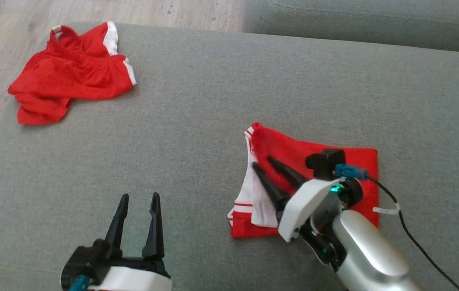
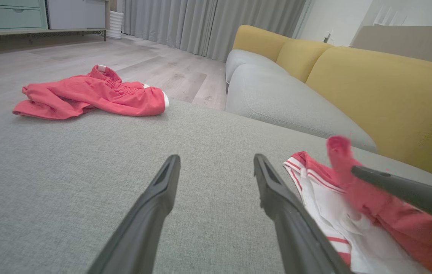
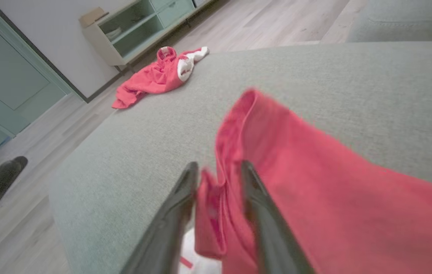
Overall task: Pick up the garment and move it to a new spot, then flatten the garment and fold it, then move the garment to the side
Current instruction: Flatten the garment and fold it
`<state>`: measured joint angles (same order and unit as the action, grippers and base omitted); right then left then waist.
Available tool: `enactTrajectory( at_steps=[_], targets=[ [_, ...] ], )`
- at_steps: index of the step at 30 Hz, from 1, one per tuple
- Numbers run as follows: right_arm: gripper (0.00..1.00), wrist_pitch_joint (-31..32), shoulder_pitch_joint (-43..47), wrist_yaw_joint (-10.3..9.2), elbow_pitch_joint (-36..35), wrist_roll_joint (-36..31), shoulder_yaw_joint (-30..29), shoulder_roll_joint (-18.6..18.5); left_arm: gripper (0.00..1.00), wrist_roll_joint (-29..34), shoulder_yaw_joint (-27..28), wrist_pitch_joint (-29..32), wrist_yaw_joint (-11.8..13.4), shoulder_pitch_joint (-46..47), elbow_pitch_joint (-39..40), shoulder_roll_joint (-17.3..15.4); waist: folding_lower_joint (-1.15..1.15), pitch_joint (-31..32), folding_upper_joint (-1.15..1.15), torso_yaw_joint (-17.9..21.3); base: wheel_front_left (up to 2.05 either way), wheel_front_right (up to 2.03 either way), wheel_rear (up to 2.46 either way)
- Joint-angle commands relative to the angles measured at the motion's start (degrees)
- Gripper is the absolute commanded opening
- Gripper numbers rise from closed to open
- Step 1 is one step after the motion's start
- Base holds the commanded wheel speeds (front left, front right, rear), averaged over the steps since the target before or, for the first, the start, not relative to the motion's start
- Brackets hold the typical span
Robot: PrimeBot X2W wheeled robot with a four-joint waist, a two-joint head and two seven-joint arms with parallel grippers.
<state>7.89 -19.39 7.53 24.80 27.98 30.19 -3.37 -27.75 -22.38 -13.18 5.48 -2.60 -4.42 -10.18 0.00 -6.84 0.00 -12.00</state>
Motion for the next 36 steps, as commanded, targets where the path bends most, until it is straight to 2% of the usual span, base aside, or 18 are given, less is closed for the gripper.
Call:
enactTrajectory(
  at_steps=[1,5,9,12,19,27,36],
  targets=[
    [1.0,-1.5,-3.0,-0.04,-1.5,1.3,1.9,0.5,1.0,0.0,1.4,-0.7,-0.1,2.7,1.3,0.2,0.0,-0.1,0.0,-0.1,0.0,0.0,0.0],
    [1.0,-4.0,-5.0,-0.04,-1.1,3.8,3.2,0.5,1.0,-0.1,1.3,-0.8,-0.2,3.1,0.8,0.5,0.0,-0.1,0.0,0.5,0.0,0.0,0.0],
    [1.0,-6.6,-6.5,-0.04,-1.0,3.7,2.3,0.5,1.0,0.0,1.1,-1.0,-0.3,3.4,0.5,0.7,0.0,-0.2,0.0,1.2,0.0,0.0,0.0],
    [1.0,-9.6,-8.0,-0.04,-0.5,-1.1,-1.9,0.5,1.0,0.3,0.5,-1.0,-0.6,4.0,0.2,0.8,0.0,-0.2,0.0,2.5,0.0,0.0,0.0],
    [1.0,-12.3,-6.7,-0.04,-2.9,-12.8,-12.0,0.5,1.0,0.9,-0.7,-0.7,-0.8,6.2,-0.6,1.4,0.0,-0.3,0.0,4.4,0.0,0.0,0.0],
    [1.0,-14.5,2.8,-0.04,-8.4,-19.9,-21.3,0.5,1.0,0.8,-0.9,-0.6,-0.5,7.3,-2.7,1.8,0.0,1.6,0.0,6.0,0.0,0.0,0.0],
    [1.0,-15.6,17.0,-0.04,-15.0,-20.0,-27.7,0.5,1.0,-0.1,0.3,-1.1,0.3,3.9,-4.8,1.2,0.0,4.8,0.0,6.7,0.0,0.0,0.0]
  ],
)
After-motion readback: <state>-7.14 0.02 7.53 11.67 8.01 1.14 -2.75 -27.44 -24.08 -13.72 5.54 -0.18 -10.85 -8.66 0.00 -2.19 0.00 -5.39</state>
